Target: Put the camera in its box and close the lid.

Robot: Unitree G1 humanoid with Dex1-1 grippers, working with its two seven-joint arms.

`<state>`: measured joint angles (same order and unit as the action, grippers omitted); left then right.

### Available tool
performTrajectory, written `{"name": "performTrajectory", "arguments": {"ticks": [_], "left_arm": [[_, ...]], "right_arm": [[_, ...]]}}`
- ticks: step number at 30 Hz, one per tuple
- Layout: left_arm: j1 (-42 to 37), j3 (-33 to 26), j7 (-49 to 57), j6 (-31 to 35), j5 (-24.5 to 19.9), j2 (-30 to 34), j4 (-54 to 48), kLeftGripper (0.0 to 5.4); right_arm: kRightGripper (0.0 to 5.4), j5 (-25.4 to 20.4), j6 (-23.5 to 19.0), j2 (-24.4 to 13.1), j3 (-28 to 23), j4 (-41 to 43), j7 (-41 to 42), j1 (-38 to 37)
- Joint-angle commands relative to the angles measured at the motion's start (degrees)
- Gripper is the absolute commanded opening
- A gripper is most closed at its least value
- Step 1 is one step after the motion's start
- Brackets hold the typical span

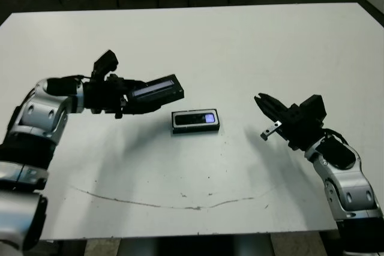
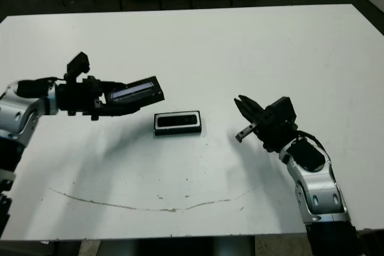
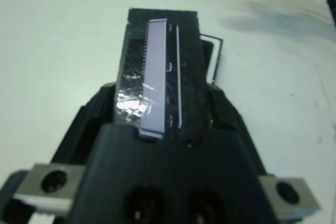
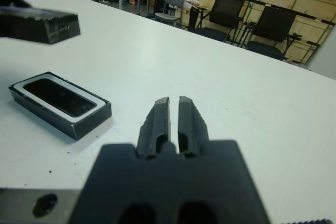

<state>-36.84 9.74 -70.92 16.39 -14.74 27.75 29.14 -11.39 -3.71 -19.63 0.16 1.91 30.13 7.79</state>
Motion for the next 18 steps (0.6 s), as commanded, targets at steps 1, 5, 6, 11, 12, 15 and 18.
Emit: {"name": "performTrajectory", "arguments": {"ticks": [1, 5, 6, 11, 12, 15, 18], "left_arm": [[-1.1, -0.7, -1.8, 0.2, -0.4, -1.4, 4.7, 2.79], [-1.6, -2.5, -2.6, 1.4, -1.6, -2.7, 8.5, 2.79], [-1.8, -2.5, -3.1, 1.2, -1.4, -3.0, 9.5, 2.79], [-3.2, -1.9, -5.4, -1.0, -0.1, -4.2, 13.2, 2.79], [-3.5, -1.6, -5.7, -1.1, 0.4, -4.4, 13.6, 2.79], [-4.7, -0.9, -6.5, -0.7, 1.1, -5.3, 15.5, 2.79], [-5.8, -0.4, -6.5, 0.2, 2.2, -6.0, 17.3, 2.79]], "right_arm": [[0.00, -0.4, -1.8, 0.6, -0.5, -1.0, -0.9, -0.4], [0.00, -0.3, -2.5, 0.8, -0.6, -0.7, -1.6, -0.7], [0.00, -0.2, -2.6, 0.8, -0.6, -0.6, -1.7, -0.8], [0.00, -1.0, -3.2, 1.0, -0.9, -1.0, -1.5, -0.8], [0.00, -0.8, -3.1, 0.9, -0.9, -1.1, -1.5, -0.8], [0.00, -0.4, -2.1, 0.8, -0.7, -1.8, -1.2, -0.7], [0.00, -0.8, -2.7, 0.9, -0.7, -1.7, -1.2, -0.7]]}}
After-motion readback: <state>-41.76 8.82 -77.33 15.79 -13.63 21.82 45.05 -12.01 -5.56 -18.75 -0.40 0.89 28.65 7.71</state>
